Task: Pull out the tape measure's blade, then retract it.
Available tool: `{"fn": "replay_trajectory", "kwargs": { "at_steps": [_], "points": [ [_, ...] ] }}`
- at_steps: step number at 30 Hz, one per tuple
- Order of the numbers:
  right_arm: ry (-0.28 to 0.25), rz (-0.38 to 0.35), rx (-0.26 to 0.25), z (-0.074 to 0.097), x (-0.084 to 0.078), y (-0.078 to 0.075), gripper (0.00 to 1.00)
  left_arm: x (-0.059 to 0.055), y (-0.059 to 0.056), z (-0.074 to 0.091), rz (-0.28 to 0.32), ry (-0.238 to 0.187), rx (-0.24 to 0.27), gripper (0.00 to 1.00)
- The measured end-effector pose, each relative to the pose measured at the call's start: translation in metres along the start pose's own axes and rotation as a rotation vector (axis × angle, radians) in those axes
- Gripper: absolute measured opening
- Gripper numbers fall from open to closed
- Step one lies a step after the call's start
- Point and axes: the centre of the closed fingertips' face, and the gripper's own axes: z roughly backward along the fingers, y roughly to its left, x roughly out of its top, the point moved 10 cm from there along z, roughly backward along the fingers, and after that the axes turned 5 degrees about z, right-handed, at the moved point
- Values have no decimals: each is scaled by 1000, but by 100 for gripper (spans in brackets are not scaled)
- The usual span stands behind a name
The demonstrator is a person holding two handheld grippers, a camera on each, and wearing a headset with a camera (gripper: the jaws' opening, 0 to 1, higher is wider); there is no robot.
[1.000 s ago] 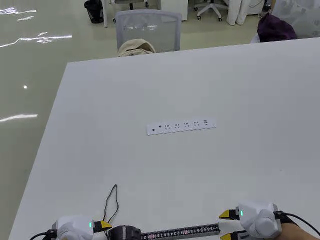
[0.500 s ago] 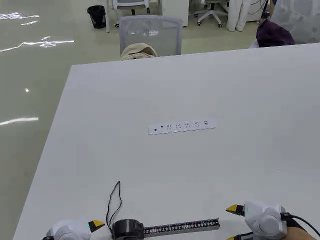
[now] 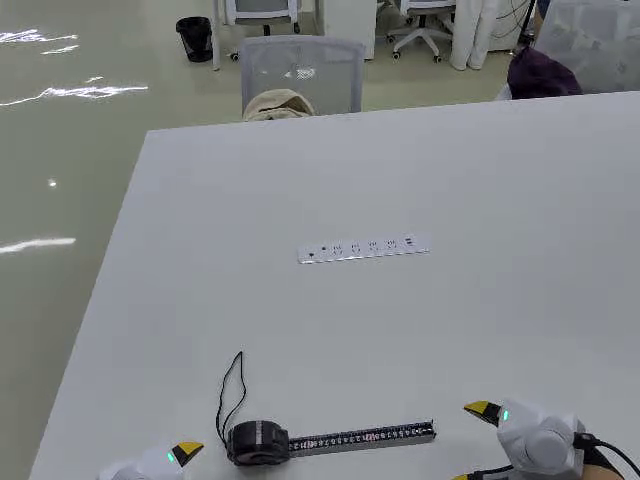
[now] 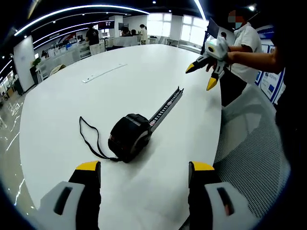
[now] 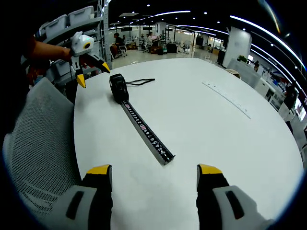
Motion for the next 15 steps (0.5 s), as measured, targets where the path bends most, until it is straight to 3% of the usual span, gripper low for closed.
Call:
{"fn": "replay_trajectory", "kwargs": {
  "at_steps": [6, 11, 15],
  "points": [
    [-13, -54, -57, 8, 2, 15, 79, 1, -16, 7, 64, -40, 24, 79],
    [-24, -87, -93, 13, 3, 21, 83, 0, -25, 11, 55, -42, 38, 81],
    [-28, -115, -130, 19, 5, 25, 86, 2, -32, 14, 90, -63, 36, 82]
  ]
}}
